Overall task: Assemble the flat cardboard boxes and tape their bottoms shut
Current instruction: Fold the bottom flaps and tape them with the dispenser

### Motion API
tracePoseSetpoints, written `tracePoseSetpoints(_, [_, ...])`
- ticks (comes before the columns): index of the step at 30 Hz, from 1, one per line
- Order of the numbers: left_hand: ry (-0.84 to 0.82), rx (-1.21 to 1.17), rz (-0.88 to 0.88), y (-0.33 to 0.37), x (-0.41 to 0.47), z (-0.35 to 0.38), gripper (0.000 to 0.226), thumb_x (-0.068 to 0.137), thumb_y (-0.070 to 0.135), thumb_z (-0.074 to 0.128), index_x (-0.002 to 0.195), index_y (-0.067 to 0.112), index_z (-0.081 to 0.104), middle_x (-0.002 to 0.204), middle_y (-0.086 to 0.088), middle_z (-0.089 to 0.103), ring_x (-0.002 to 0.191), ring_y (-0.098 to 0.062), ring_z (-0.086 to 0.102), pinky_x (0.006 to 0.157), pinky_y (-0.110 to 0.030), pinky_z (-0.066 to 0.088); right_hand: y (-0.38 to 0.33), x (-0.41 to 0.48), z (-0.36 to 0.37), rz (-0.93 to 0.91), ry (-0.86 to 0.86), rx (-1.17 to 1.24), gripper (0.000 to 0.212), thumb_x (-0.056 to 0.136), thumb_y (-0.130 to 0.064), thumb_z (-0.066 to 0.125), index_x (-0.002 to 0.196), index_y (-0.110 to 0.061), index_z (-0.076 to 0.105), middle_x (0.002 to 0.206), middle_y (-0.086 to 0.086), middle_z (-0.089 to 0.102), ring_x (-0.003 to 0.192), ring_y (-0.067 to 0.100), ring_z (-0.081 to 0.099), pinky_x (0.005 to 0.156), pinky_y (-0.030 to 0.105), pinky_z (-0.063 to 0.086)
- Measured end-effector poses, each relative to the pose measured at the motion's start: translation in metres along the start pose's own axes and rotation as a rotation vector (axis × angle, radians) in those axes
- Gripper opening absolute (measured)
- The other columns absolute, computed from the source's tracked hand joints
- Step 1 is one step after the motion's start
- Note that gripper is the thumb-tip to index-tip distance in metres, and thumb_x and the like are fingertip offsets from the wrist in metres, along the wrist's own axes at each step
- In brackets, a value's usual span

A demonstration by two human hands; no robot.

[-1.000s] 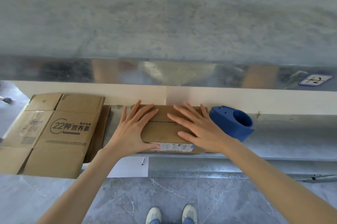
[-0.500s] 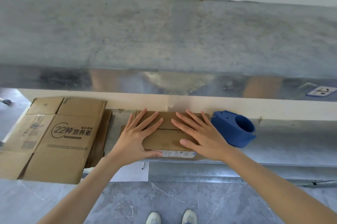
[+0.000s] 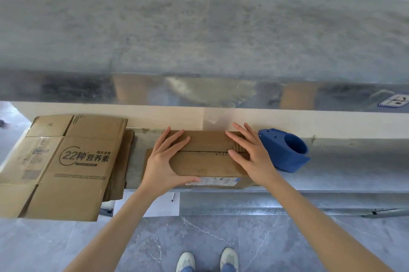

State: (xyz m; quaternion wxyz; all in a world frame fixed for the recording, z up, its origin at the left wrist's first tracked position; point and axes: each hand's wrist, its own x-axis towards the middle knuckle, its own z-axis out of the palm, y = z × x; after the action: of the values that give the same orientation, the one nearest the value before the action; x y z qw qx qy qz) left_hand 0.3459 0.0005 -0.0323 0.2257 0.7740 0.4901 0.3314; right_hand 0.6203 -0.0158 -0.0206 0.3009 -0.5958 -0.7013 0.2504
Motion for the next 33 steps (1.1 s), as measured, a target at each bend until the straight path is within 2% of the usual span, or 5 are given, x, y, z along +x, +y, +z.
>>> tracePoseSetpoints(5, [-0.005, -0.016, -0.022, 0.001, 0.001, -0.001, 0.099, 0.050, 0.068, 0.084, 0.138, 0.029, 0.056, 0.151, 0.016, 0.041, 0.150, -0.011, 0.017, 0.117, -0.041, 0.024, -0.001, 0.001, 0.001, 0.076, 0.025, 0.108, 0.045, 0.096, -0.032, 0.063, 0.140, -0.035, 0.053, 0.155, -0.025, 0.030, 0.147, -0.006, 0.007, 0.115, 0.021, 0.011])
tracePoseSetpoints(11, [-0.083, 0.011, 0.026, -0.001, 0.001, -0.007, 0.099, 0.053, 0.072, 0.077, 0.139, 0.029, 0.055, 0.154, 0.015, 0.037, 0.151, -0.014, 0.013, 0.116, -0.048, 0.027, -0.004, 0.000, -0.002, 0.072, 0.021, -0.108, 0.052, 0.095, -0.042, 0.059, 0.145, -0.039, 0.043, 0.158, -0.021, 0.025, 0.150, 0.002, 0.008, 0.122, 0.045, 0.019])
tracePoseSetpoints(18, [-0.169, 0.205, 0.102, 0.000, -0.001, -0.013, 0.090, 0.066, 0.061, 0.081, 0.144, 0.030, 0.048, 0.158, 0.011, 0.030, 0.152, -0.016, 0.011, 0.119, -0.064, 0.009, -0.013, -0.006, -0.005, 0.189, 0.072, -0.039, 0.060, 0.091, -0.046, 0.064, 0.145, -0.042, 0.037, 0.155, -0.018, 0.031, 0.145, 0.008, 0.024, 0.112, 0.039, 0.033])
tracePoseSetpoints(24, [-0.182, 0.397, 0.119, 0.030, -0.005, -0.008, 0.073, 0.077, 0.049, 0.066, 0.144, 0.030, 0.045, 0.159, 0.010, 0.029, 0.152, -0.018, 0.009, 0.120, -0.059, -0.003, -0.010, 0.002, -0.024, 0.178, -0.059, -0.139, 0.050, 0.096, -0.047, 0.057, 0.143, -0.039, 0.042, 0.148, -0.014, 0.039, 0.137, 0.010, 0.035, 0.105, 0.029, 0.035])
tracePoseSetpoints(33, [0.073, 0.406, 0.015, 0.050, -0.027, 0.009, 0.049, 0.068, 0.028, 0.068, 0.116, 0.024, 0.060, 0.127, 0.004, 0.056, 0.125, -0.024, 0.048, 0.112, -0.047, 0.031, 0.014, 0.013, -0.051, -0.020, -0.260, -0.070, 0.058, 0.097, -0.025, 0.056, 0.132, -0.064, 0.031, 0.141, -0.025, 0.040, 0.130, 0.002, 0.038, 0.108, 0.036, 0.038])
